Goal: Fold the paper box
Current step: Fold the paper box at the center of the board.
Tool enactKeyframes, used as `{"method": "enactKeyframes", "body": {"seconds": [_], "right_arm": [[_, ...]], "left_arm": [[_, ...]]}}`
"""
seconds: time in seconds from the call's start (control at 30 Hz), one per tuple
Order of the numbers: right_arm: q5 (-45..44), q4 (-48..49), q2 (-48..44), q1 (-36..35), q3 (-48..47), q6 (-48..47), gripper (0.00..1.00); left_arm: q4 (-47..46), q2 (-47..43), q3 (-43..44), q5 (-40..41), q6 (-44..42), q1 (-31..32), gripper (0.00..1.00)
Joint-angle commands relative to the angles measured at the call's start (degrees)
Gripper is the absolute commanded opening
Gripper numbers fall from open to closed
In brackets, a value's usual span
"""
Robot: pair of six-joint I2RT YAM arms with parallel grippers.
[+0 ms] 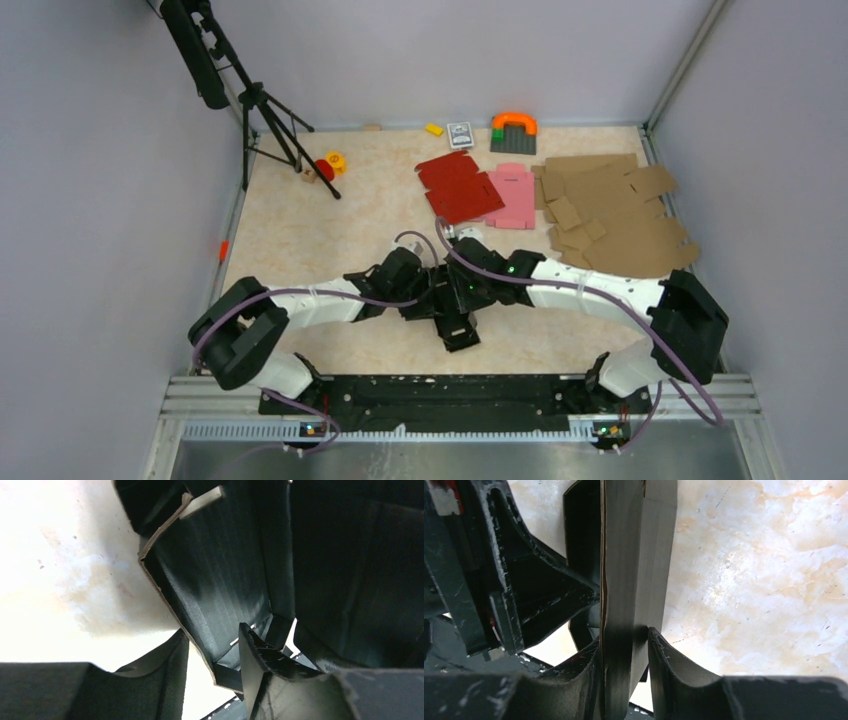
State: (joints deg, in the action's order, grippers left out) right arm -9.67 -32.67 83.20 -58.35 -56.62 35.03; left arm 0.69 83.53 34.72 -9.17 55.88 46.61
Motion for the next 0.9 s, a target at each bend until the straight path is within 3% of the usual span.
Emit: {"method": "enactKeyframes", "body": {"seconds": [0.0,0.17,0.4,0.5,0.7,0.87], "right_arm": [[-1.92,0.57,-2.91,-0.1,1.46,-1.47,0.3],[-1.76,-0.17,-5.48,2.08,3.71,-4.53,0.27],[-1.14,-1.7,-8.13,3.88,5.06,-9.52,0.27],[-0.56,-1.64,-8.66,4.11,5.24,-10.74,0.27],[0.84,-0.78,-8.09,4.12,4.71,-12.27,0.27],[1.48,-0.57,-7.36,4.12,3.83,-13.05,0.27]], "left_arm": [[-2.19,-4.57,0.34,-2.91,-4.63,-0.88,0.45],[0.29,-10.54,-1.26,-9.31,-10.78,-6.03,0.54],[5.04,-17.65,-2.33,-9.0,-19.13,-14.36,0.64],[5.75,-15.55,-0.65,-10.93,-19.73,-19.14,0.65],[9.05,-8.62,6.12,-9.18,-19.89,-20.72,0.69],[5.02,-1.27,6.83,-15.73,-15.56,-25.46,0.56]]}}
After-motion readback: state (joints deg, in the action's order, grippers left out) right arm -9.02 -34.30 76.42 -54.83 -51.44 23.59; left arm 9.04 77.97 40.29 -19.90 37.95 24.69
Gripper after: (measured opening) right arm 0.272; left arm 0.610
